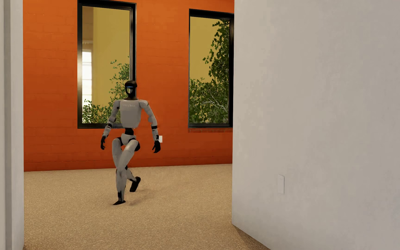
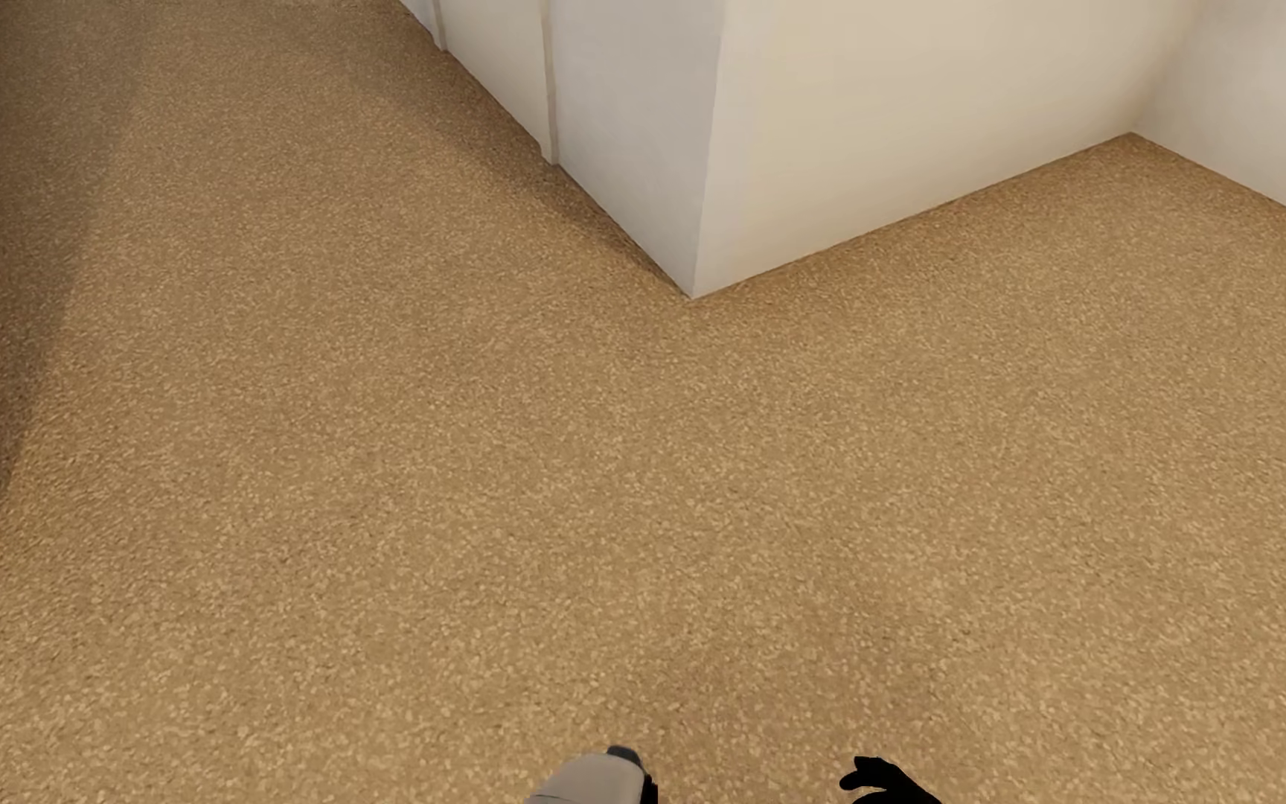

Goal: Go around the corner

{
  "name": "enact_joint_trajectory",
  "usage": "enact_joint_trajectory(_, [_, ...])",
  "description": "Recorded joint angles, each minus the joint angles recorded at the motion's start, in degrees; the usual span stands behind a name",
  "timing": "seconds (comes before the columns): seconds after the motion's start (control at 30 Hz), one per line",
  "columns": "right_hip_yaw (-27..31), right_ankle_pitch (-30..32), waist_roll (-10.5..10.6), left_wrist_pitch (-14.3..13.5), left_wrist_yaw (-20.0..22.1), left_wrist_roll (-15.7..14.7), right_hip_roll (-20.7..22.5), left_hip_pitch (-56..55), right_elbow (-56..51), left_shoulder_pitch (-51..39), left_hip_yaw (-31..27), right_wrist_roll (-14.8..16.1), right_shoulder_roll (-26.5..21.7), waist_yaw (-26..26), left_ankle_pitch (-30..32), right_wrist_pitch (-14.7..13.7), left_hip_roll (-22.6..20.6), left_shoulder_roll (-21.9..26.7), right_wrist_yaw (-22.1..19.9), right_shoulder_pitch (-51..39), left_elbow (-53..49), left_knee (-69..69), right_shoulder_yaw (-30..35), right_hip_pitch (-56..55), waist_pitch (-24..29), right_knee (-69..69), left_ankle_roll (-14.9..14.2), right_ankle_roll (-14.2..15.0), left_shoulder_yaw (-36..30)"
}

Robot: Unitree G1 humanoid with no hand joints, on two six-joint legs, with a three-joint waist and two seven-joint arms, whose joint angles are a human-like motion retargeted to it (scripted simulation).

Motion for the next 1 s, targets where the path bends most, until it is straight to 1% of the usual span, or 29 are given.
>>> enact_joint_trajectory(0.03, [0.00, 5.79, -0.48, 0.00, 0.00, 0.00, -2.45, 2.13, 4.76, -1.48, 0.00, 0.00, 0.87, -1.09, -2.62, 0.00, -3.11, -0.10, 0.00, 1.18, 0.98, 6.61, 0.63, -3.23, 1.71, 13.48, 0.00, 0.00, -0.84])
enact_joint_trajectory(0.07, [0.00, 6.20, 0.44, 0.00, 0.00, 0.00, -2.03, 5.61, 8.75, -3.46, 0.00, 0.00, 0.69, -2.34, -5.04, 0.00, -5.47, -0.25, 0.00, 1.81, -0.34, 6.81, 2.49, -10.72, 2.36, 30.30, 0.00, 0.00, -2.43])
enact_joint_trajectory(0.1, [0.00, 3.44, 0.99, 0.00, 0.00, 0.00, -2.13, 10.48, 12.19, -4.84, 0.00, 0.00, 0.31, -4.40, -4.61, 0.00, -8.42, -0.57, 0.00, 2.19, -3.63, 3.97, 6.13, -18.52, 2.69, 43.32, 0.00, 0.00, -3.07])
enact_joint_trajectory(0.13, [0.00, 2.51, 2.56, 0.00, 0.00, 0.00, -1.11, 16.44, 14.27, -5.30, 0.00, 0.00, -0.10, -8.54, -2.43, 0.00, -9.70, -1.11, 0.00, 3.57, -7.88, 0.22, 9.74, -25.03, 2.87, 48.92, 0.00, 0.00, -2.12])
enact_joint_trajectory(0.17, [0.00, 3.79, 3.62, 0.00, 0.00, 0.00, 0.11, 23.72, 16.32, -6.44, 0.00, 0.00, 0.56, -11.46, -0.66, 0.00, -10.32, -1.50, 0.00, 6.17, -12.25, -4.47, 9.38, -30.93, 2.97, 48.16, 0.00, 0.00, -1.01])
enact_joint_trajectory(0.2, [0.00, 7.72, 4.45, 0.00, 0.00, 0.00, 1.26, 29.45, 17.21, -7.58, 0.00, 0.00, 0.68, -15.40, 1.66, 0.00, -10.23, -1.90, 0.00, 8.03, -15.61, -8.68, 11.06, -36.72, 2.84, 41.92, 0.00, 0.00, -0.18])
enact_joint_trajectory(0.23, [0.00, 12.82, 5.18, 0.00, 0.00, 0.00, 2.11, 34.39, 17.38, -8.72, 0.00, 0.00, 0.81, -19.00, 3.65, 0.00, -9.27, -2.25, 0.00, 10.23, -18.61, -11.99, 12.29, -41.05, 2.57, 31.02, 0.00, 0.00, 0.35])
enact_joint_trajectory(0.27, [0.00, 17.93, 5.16, 0.00, 0.00, 0.00, 1.53, 39.44, 16.93, -10.07, 0.00, 0.00, 1.10, -22.15, 5.80, 0.00, -7.83, -2.22, 0.00, 12.21, -21.68, -14.70, 12.53, -44.05, 2.66, 18.34, 0.00, 0.00, 0.50])
enact_joint_trajectory(0.3, [0.00, 19.69, 4.72, 0.00, 0.00, 0.00, 0.91, 43.45, 17.00, -11.33, 0.00, 0.00, 1.78, -23.80, 6.78, 0.00, -6.19, -1.80, 0.00, 14.00, -24.71, -16.51, 12.38, -46.95, 2.13, 6.47, 0.00, 0.00, 0.82])
enact_joint_trajectory(0.33, [0.00, 12.50, 3.44, 0.00, 0.00, 0.00, -0.25, 47.82, 16.00, -12.40, 0.00, 0.00, 2.24, -24.10, 9.00, 0.00, -4.88, -0.83, 0.00, 15.44, -28.17, -17.08, 12.86, -48.65, 1.64, -4.05, 0.00, 0.00, 0.98])
enact_joint_trajectory(0.37, [0.00, -0.25, 2.47, 0.00, 0.00, 0.00, -1.66, 49.20, 17.19, -12.62, 0.00, 0.00, 3.36, -25.30, 11.54, 0.00, -3.09, 0.25, 0.00, 15.51, -32.04, -17.12, 11.97, -51.72, 0.32, -11.29, 0.00, 0.00, 2.38])
enact_joint_trajectory(0.4, [0.00, -10.78, 2.13, 0.00, 0.00, 0.00, -3.01, 51.06, 16.84, -12.97, 0.00, 0.00, 3.31, -26.67, 14.40, 0.00, -0.85, 0.57, 0.00, 15.38, -34.40, -16.42, 12.32, -53.07, 0.33, -13.39, 0.00, 0.00, 3.02])
enact_joint_trajectory(0.43, [0.00, -12.35, 2.23, 0.00, 0.00, 0.00, -3.45, 53.21, 16.35, -13.07, 0.00, 0.00, 3.00, -28.52, 19.61, 0.00, 1.72, 0.50, 0.00, 15.26, -35.11, -15.39, 11.61, -54.15, 0.82, -12.59, 0.00, 0.00, 3.84])
enact_joint_trajectory(0.47, [0.00, -5.44, 2.69, 0.00, 0.00, 0.00, -2.55, 54.62, 16.92, -12.51, 0.00, 0.00, 2.50, -28.82, 25.55, 0.00, 3.18, -0.15, 0.00, 14.62, -33.61, -13.93, 11.45, -55.94, 0.26, -10.22, 0.00, 0.00, 4.14])
enact_joint_trajectory(0.5, [0.00, 6.73, 3.45, 0.00, 0.00, 0.00, -0.40, 53.74, 17.59, -11.30, 0.00, 0.00, 2.02, -27.71, 34.10, 0.00, 4.59, -0.91, 0.00, 13.66, -30.93, -9.85, 11.40, -58.12, -1.28, -6.64, 0.00, 0.00, 4.34])
enact_joint_trajectory(0.53, [0.00, 14.84, 4.44, 0.00, 0.00, 0.00, 2.10, 49.93, 18.67, -10.34, 0.00, 0.00, 1.77, -25.89, 42.12, 0.00, 5.49, -1.92, 0.00, 12.55, -26.41, -1.97, 10.90, -59.71, -2.42, -0.28, 0.00, 0.00, 4.05])
enact_joint_trajectory(0.57, [0.00, 14.79, 5.29, 0.00, 0.00, 0.00, 4.86, 45.18, 19.17, -10.14, 0.00, 0.00, 1.08, -24.15, 40.13, 0.00, 5.95, -2.53, 0.00, 10.69, -21.90, 9.38, 10.91, -57.12, -0.82, 5.16, 0.00, 0.00, 3.04])
enact_joint_trajectory(0.6, [0.00, 13.27, 5.16, 0.00, 0.00, 0.00, 7.56, 37.69, 18.99, -10.92, 0.00, 0.00, 0.48, -22.14, 26.74, 0.00, 5.05, -2.78, 0.00, 8.22, -17.76, 22.78, 10.26, -52.19, 0.49, 5.79, 0.00, 0.00, 0.77])
enact_joint_trajectory(0.63, [0.00, 10.49, 4.54, 0.00, 0.00, 0.00, 8.77, 32.18, 18.72, -10.85, 0.00, 0.00, 0.08, -19.89, 12.19, 0.00, 4.35, -2.64, 0.00, 5.88, -14.77, 30.95, 9.51, -43.12, 2.42, 2.03, 0.00, 0.00, -0.92])
enact_joint_trajectory(0.67, [0.00, 6.53, 2.90, 0.00, 0.00, 0.00, 8.76, 24.89, 17.86, -9.73, 0.00, 0.00, -0.40, -16.77, 1.83, 0.00, 2.83, -2.19, 0.00, 3.64, -13.12, 34.59, 9.75, -35.99, 2.43, -1.52, 0.00, 0.00, -1.57])
enact_joint_trajectory(0.7, [0.00, 2.14, 1.40, 0.00, 0.00, 0.00, 7.77, 21.33, 12.87, -8.58, 0.00, 0.00, -2.07, -13.08, -3.43, 0.00, 1.49, -1.28, 0.00, 2.99, -11.76, 31.36, 10.17, -26.42, 4.19, -5.98, 0.00, 0.00, -2.80])
enact_joint_trajectory(0.73, [0.00, -2.58, 0.15, 0.00, 0.00, 0.00, 6.80, 16.95, 10.65, -6.87, 0.00, 0.00, -2.74, -9.31, -4.88, 0.00, 1.22, -0.58, 0.00, 1.41, -10.74, 24.77, 9.31, -19.27, 4.28, -10.10, 0.00, 0.00, -2.19])
enact_joint_trajectory(0.8, [0.00, -11.70, -1.55, 0.00, 0.00, 0.00, 4.60, 9.37, 7.24, -4.97, 0.00, 0.00, -3.36, -3.91, -2.90, 0.00, 1.93, 0.75, 0.00, -3.35, -8.87, 5.89, 5.45, -8.44, 4.19, -15.60, 0.00, 0.00, -0.22])
enact_joint_trajectory(0.83, [0.00, -15.15, -1.70, 0.00, 0.00, 0.00, 4.06, 7.26, 4.87, -4.53, 0.00, 0.00, -3.93, -1.46, -0.26, 0.00, 2.85, 1.02, 0.00, -5.92, -7.77, -5.94, 4.26, -5.02, 3.49, -16.73, 0.00, 0.00, 0.28])
enact_joint_trajectory(0.87, [0.00, -17.06, -1.34, 0.00, 0.00, 0.00, 3.99, 5.32, 3.55, -3.98, 0.00, 0.00, -4.51, 0.42, -0.08, 0.00, 4.15, 1.29, 0.00, -8.50, -6.81, -15.20, 3.68, -2.33, 2.59, -16.56, 0.00, 0.00, 1.00])
enact_joint_trajectory(0.9, [0.00, -17.47, -1.73, 0.00, 0.00, 0.00, 2.76, 3.24, 1.83, -3.27, 0.00, 0.00, -4.80, 2.00, -1.38, 0.00, 5.28, 1.49, 0.00, -9.95, -5.93, -17.34, 2.47, 0.49, 2.20, -16.02, 0.00, 0.00, 1.88])
enact_joint_trajectory(0.93, [0.00, -15.74, -2.33, 0.00, 0.00, 0.00, 0.40, 1.71, 0.23, -2.64, 0.00, 0.00, -4.74, 4.19, -1.45, 0.00, 6.04, 1.70, 0.00, -10.29, -5.28, -13.72, 1.32, 3.29, 2.82, -14.34, 0.00, 0.00, 2.15])
enact_joint_trajectory(0.97, [0.00, -11.20, -3.15, 0.00, 0.00, 0.00, -1.59, 1.21, -0.77, -2.01, 0.00, 0.00, -3.90, 5.33, -0.37, 0.00, 5.48, 1.58, 0.00, -9.49, -3.73, -7.72, 0.23, 5.21, 2.81, -10.57, 0.00, 0.00, 2.11])
enact_joint_trajectory(1.0, [0.00, -2.34, -4.59, 0.00, 0.00, 0.00, -2.94, -0.48, -0.74, -1.63, 0.00, 0.00, -2.42, 5.51, 3.44, 0.00, 4.53, 1.33, 0.00, -7.86, -1.92, -1.20, -0.45, 3.48, 1.34, -3.24, 0.00, 0.00, 1.93])
